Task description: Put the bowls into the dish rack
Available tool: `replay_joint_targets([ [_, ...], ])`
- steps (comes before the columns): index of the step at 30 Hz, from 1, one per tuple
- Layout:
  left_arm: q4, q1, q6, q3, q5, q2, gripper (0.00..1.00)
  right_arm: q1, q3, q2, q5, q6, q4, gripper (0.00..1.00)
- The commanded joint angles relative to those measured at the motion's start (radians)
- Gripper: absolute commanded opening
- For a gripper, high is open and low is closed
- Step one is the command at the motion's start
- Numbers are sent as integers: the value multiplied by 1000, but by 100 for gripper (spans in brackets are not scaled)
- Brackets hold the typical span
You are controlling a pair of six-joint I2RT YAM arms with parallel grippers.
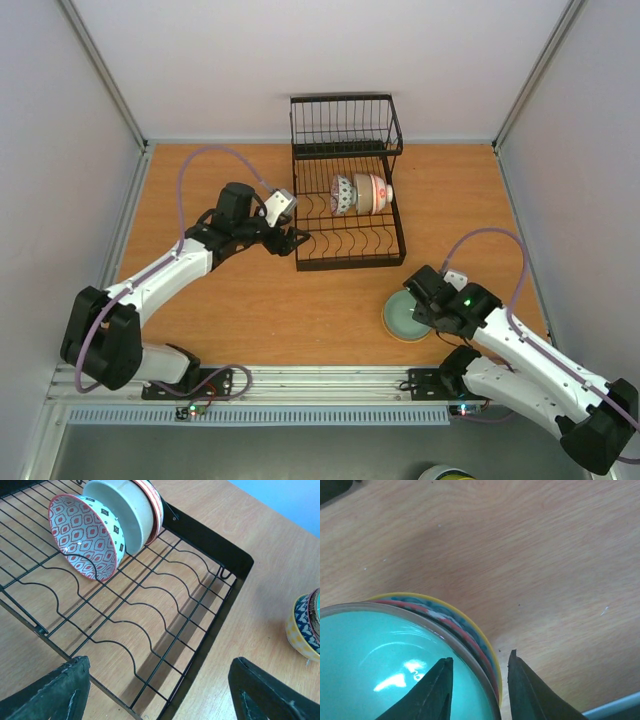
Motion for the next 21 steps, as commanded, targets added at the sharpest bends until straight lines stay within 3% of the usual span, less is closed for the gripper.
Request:
replay_joint_targets([
  [1,31,-5,17,18,3,11,76,16,-9,-16,-5,48,3,29],
  [12,29,-8,17,23,-1,24,76,31,17,-71,8,48,-41,2],
  [21,28,-10,17,20,3,14,76,81,114,-104,44,41,-104,1],
])
